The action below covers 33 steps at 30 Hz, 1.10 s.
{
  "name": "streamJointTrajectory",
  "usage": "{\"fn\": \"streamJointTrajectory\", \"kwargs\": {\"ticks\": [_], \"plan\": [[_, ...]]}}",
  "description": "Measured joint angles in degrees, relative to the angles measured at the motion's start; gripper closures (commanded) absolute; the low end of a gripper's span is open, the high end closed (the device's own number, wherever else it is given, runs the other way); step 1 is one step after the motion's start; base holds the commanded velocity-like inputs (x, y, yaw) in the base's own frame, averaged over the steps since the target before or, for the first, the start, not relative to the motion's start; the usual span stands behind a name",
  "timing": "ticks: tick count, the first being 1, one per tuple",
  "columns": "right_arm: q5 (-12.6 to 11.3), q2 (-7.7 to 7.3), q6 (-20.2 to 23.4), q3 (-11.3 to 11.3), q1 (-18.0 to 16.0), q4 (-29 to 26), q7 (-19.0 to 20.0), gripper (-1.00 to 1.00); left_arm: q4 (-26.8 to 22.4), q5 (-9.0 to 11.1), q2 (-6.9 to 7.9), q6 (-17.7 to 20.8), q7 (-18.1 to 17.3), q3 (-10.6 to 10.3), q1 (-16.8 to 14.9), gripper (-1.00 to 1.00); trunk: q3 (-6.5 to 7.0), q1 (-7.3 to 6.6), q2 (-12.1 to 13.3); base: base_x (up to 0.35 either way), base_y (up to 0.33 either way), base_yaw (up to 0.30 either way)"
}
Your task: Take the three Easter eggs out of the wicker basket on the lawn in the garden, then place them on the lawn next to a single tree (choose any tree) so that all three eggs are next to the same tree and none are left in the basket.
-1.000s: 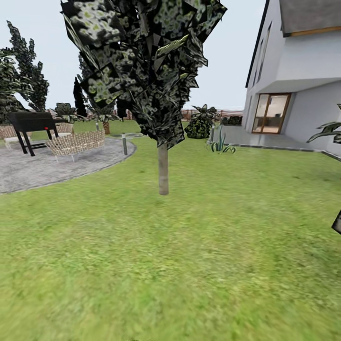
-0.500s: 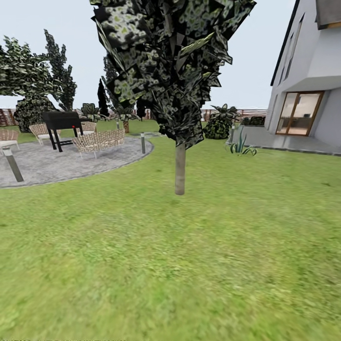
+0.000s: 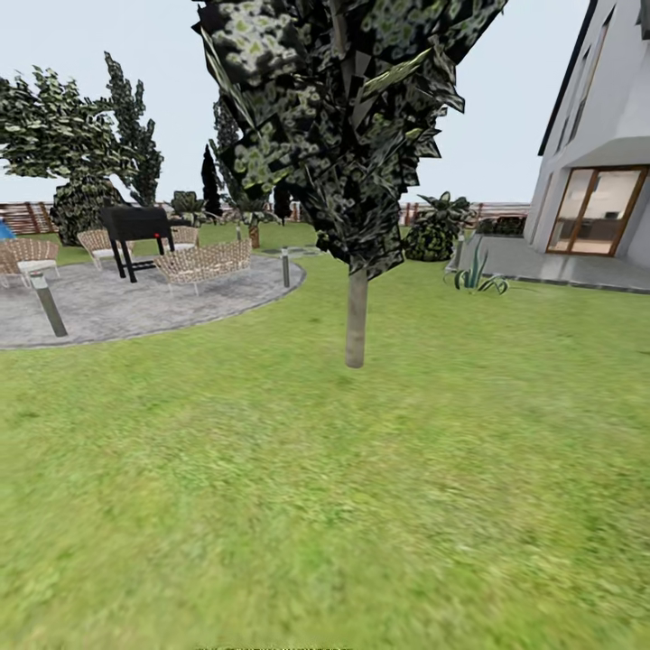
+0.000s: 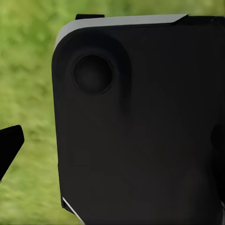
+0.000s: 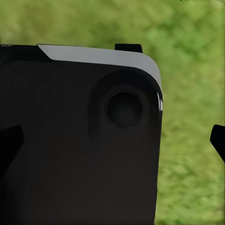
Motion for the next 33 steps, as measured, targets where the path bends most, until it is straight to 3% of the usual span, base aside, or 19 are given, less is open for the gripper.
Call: {"fn": "streamJointTrajectory", "kwargs": {"ticks": [14, 21, 33], "plan": [[0.1, 0.06, 0.0, 0.0, 0.0, 0.0, 0.0, -1.00, 0.0, 0.0, 0.00, 0.0, 0.0, 0.0, 0.0, -1.00, -1.11, 0.00, 0.0, 0.000, 0.000, 0.163], [2.2, 0.09, -0.2, 0.1, 0.0, 0.0, 0.0, -1.00, 0.0, 0.0, 0.00, 0.0, 0.0, 0.0, 0.0, -1.00, -1.67, 0.00, 0.0, 0.000, 0.000, 0.176], [2.5, 0.09, -1.3, 0.0, 0.0, 0.0, 0.0, -1.00, 0.0, 0.0, 0.06, 0.0, 0.0, 0.0, 0.0, -1.00, -2.62, 0.00, 0.0, 0.000, 0.000, 0.177]]}}
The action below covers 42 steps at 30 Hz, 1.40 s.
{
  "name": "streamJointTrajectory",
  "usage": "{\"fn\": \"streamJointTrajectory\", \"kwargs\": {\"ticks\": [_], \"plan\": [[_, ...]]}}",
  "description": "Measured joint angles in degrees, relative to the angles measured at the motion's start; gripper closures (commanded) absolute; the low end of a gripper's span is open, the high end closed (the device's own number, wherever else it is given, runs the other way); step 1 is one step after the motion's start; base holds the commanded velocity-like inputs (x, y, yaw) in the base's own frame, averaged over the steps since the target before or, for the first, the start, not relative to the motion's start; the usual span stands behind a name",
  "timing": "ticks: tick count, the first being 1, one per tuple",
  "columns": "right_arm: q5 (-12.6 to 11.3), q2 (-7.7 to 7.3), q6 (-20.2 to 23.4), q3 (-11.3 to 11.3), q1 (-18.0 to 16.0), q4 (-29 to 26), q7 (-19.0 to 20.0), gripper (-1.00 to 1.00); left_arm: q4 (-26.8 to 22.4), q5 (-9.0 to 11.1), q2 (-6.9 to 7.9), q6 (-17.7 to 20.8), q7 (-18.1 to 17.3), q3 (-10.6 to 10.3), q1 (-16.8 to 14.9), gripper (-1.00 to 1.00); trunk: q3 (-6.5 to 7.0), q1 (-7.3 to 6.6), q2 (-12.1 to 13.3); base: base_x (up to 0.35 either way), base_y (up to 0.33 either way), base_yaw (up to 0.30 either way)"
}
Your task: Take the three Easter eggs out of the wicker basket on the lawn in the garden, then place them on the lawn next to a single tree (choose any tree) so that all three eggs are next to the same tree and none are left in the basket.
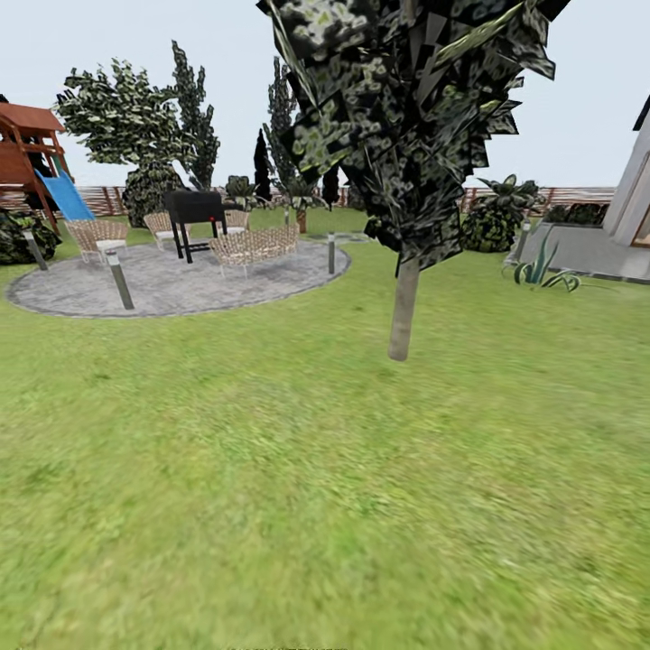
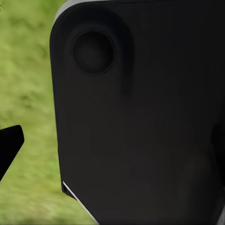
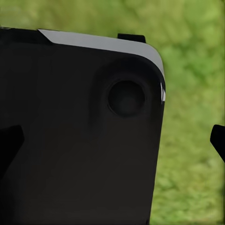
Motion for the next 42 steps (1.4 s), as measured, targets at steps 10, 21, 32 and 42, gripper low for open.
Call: {"fn": "streamJointTrajectory", "kwargs": {"ticks": [10, 21, 32, 42], "plan": [[0.0, 0.00, 0.0, 0.0, 0.0, 0.0, 0.0, -1.00, 0.0, 0.0, 0.03, 0.0, 0.0, 0.0, 0.0, -1.00, -0.79, 0.00, 0.0, 0.000, 0.000, 0.178], [0.0, -0.01, 0.0, 0.0, 0.0, 0.0, 0.0, -1.00, 0.0, 0.0, 0.03, 0.0, 0.0, 0.0, 0.0, -1.00, -1.66, 0.00, 0.0, 0.000, 0.000, 0.181], [0.0, 0.00, 0.0, 0.0, 0.0, 0.0, 0.0, -1.00, 0.0, 0.0, 0.03, 0.0, 0.0, 0.0, 0.0, -1.00, -2.52, 0.00, 0.0, 0.000, 0.000, 0.181], [0.0, -0.12, 0.0, 0.0, 0.0, 0.0, 0.0, -1.00, 0.0, 0.0, 0.03, 0.0, 0.0, 0.0, 0.0, -1.00, -3.20, 0.00, 0.0, 0.000, 0.000, 0.171]]}}
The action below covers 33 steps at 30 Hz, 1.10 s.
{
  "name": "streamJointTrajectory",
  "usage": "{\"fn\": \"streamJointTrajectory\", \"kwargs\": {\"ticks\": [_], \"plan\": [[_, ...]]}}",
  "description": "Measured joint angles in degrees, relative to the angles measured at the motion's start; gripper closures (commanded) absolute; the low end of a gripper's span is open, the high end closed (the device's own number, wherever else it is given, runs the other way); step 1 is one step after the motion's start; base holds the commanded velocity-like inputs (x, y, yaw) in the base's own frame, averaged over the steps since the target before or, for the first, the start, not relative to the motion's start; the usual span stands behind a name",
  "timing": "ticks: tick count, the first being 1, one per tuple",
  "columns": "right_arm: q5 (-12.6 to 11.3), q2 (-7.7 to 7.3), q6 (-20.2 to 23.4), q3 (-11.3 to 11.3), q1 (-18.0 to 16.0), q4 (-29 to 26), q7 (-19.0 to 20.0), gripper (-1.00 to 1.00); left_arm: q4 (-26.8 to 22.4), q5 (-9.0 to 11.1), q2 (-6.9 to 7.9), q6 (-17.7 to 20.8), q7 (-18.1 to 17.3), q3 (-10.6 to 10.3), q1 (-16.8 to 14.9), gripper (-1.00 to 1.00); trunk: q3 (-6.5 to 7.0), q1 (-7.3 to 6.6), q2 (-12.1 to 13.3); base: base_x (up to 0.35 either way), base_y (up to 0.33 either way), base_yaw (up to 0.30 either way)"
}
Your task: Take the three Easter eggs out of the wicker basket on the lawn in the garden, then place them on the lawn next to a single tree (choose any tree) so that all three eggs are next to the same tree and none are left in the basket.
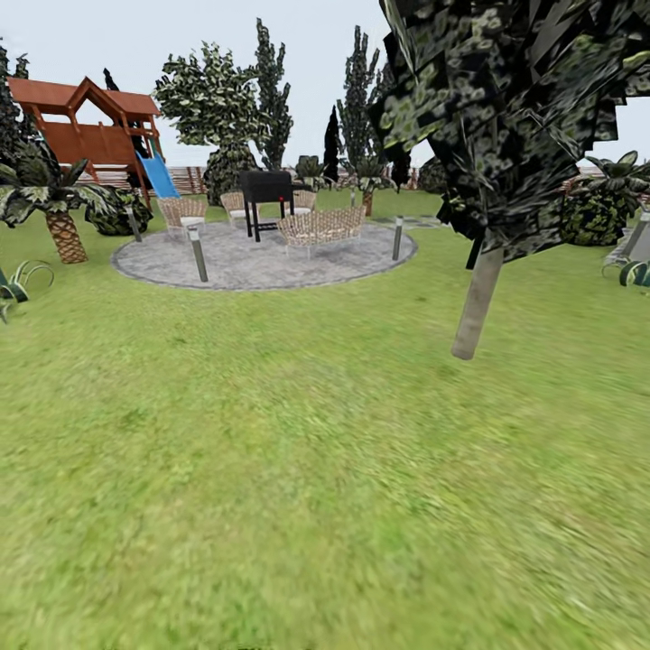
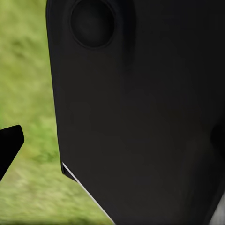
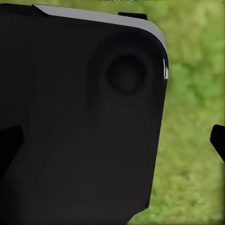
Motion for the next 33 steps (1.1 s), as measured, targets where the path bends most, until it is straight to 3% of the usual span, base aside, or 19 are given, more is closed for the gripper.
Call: {"fn": "streamJointTrajectory", "kwargs": {"ticks": [12, 33], "plan": [[0.0, -0.26, 0.0, -0.1, 0.0, -0.1, 0.1, -1.00, 0.0, 0.0, 0.00, 0.0, 0.0, 0.0, 0.0, -1.00, -0.06, 0.00, 0.0, 0.000, 0.000, 0.034], [0.0, -0.05, -0.1, 0.0, 0.0, -0.1, 0.1, -1.00, 0.0, 0.0, 0.00, 0.0, 0.0, 0.0, 0.0, -1.00, -0.06, 0.00, 0.0, 0.000, 0.000, 0.275]]}}
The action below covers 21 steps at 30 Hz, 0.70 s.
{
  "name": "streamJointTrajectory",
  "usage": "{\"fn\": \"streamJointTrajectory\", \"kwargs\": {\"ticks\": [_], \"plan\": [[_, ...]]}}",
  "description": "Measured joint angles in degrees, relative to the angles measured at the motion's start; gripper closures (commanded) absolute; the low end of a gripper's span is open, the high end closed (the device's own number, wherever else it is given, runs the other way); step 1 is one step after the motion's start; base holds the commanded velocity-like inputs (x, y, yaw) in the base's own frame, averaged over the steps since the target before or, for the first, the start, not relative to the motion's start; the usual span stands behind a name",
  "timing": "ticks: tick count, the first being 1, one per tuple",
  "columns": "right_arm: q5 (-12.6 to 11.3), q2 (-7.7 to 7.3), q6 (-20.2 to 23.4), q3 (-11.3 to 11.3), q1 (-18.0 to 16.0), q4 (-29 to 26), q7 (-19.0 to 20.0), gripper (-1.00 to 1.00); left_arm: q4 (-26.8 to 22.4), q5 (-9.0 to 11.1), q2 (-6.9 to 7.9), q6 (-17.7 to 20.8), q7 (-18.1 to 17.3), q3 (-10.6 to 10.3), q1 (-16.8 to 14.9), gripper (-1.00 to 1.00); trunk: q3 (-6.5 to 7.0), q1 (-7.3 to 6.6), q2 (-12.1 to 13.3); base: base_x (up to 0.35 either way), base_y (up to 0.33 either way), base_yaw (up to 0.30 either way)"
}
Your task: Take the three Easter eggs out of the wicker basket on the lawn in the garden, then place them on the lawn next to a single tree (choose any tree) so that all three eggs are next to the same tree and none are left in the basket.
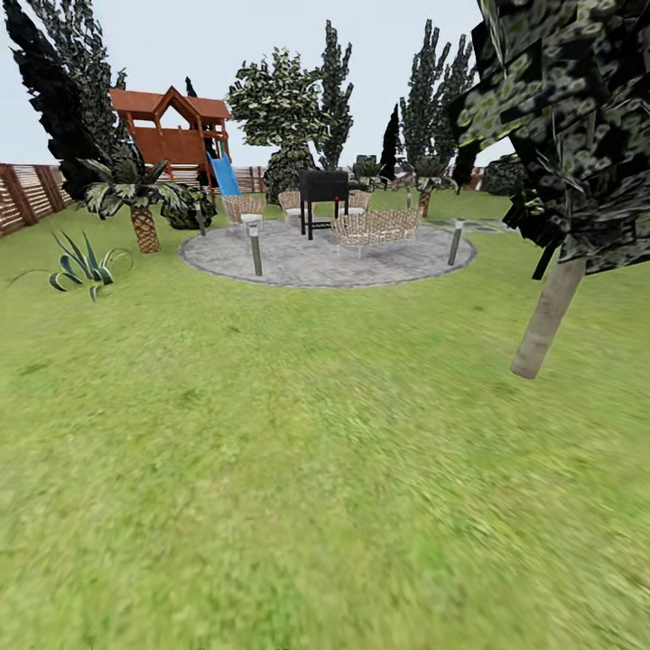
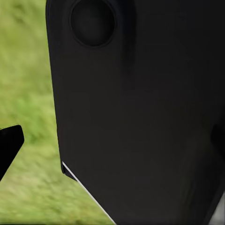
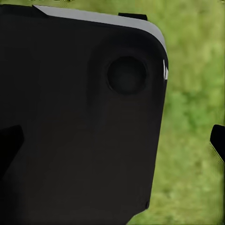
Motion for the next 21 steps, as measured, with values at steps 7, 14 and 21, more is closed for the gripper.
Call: {"fn": "streamJointTrajectory", "kwargs": {"ticks": [7, 14, 21], "plan": [[0.0, 0.02, 0.0, 0.0, 0.0, 0.0, 0.0, -1.00, 0.0, 0.0, 0.00, 0.0, 0.0, 0.0, 0.0, -1.00, 0.00, 0.00, 0.0, 0.000, 0.000, 0.283], [0.0, 0.08, 0.0, 0.0, 0.0, 0.0, 0.0, -1.00, 0.0, 0.0, 0.00, 0.0, 0.0, 0.0, 0.0, -1.00, 0.00, 0.00, 0.0, 0.000, 0.000, 0.283], [0.0, 0.09, 0.0, 0.0, 0.0, 0.0, 0.0, -1.00, 0.0, 0.0, 0.00, 0.0, 0.0, 0.0, 0.0, -1.00, 0.00, 0.00, 0.0, 0.000, 0.000, 0.283]]}}
